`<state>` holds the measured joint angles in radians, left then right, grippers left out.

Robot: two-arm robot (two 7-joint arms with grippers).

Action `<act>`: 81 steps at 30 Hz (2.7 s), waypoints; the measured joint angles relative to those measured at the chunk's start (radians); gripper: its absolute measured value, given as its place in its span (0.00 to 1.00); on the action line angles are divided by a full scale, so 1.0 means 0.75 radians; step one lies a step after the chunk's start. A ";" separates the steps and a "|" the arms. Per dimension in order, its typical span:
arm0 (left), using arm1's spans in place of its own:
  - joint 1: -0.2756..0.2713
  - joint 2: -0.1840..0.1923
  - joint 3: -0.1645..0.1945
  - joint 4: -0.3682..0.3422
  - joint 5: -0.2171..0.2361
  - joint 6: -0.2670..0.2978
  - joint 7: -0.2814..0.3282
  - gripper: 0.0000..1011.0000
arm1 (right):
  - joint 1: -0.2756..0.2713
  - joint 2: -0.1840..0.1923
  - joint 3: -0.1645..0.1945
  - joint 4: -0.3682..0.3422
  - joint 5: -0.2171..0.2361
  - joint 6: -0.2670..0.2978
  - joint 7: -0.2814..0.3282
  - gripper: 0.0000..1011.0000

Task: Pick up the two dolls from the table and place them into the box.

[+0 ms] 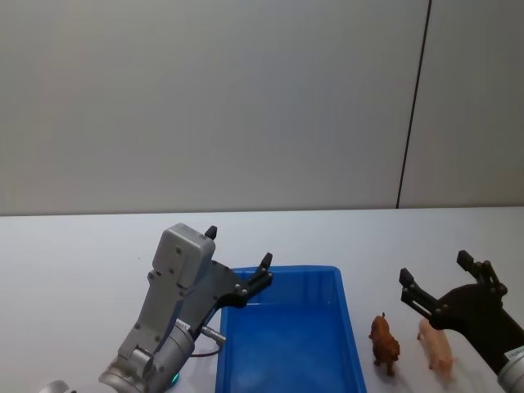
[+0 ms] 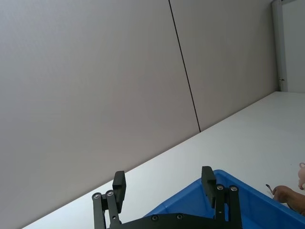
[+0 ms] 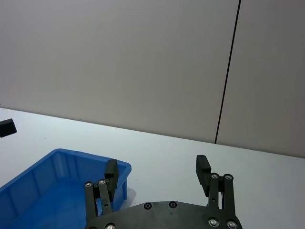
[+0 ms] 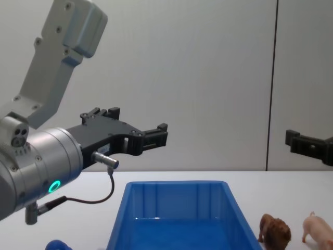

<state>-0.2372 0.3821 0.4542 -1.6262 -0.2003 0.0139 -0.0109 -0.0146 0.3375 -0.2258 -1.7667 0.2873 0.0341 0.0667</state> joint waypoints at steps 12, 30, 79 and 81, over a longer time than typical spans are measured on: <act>0.000 0.000 0.000 0.000 0.000 0.000 0.000 0.99 | 0.000 0.000 0.000 0.000 0.000 0.000 0.000 0.99; 0.000 0.000 0.000 0.000 0.000 0.000 0.000 0.99 | 0.000 0.000 0.000 0.000 0.000 0.000 0.000 0.99; 0.000 0.000 0.000 0.000 0.000 0.000 0.000 0.99 | 0.050 -0.086 -0.023 0.187 -0.083 0.259 -0.166 0.99; 0.000 0.000 0.000 0.000 0.000 0.000 0.000 0.99 | 0.048 -0.091 -0.026 0.196 -0.083 0.269 -0.172 0.99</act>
<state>-0.2372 0.3821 0.4542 -1.6262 -0.2003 0.0138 -0.0109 0.0216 0.2690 -0.2450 -1.6196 0.2249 0.2355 -0.0623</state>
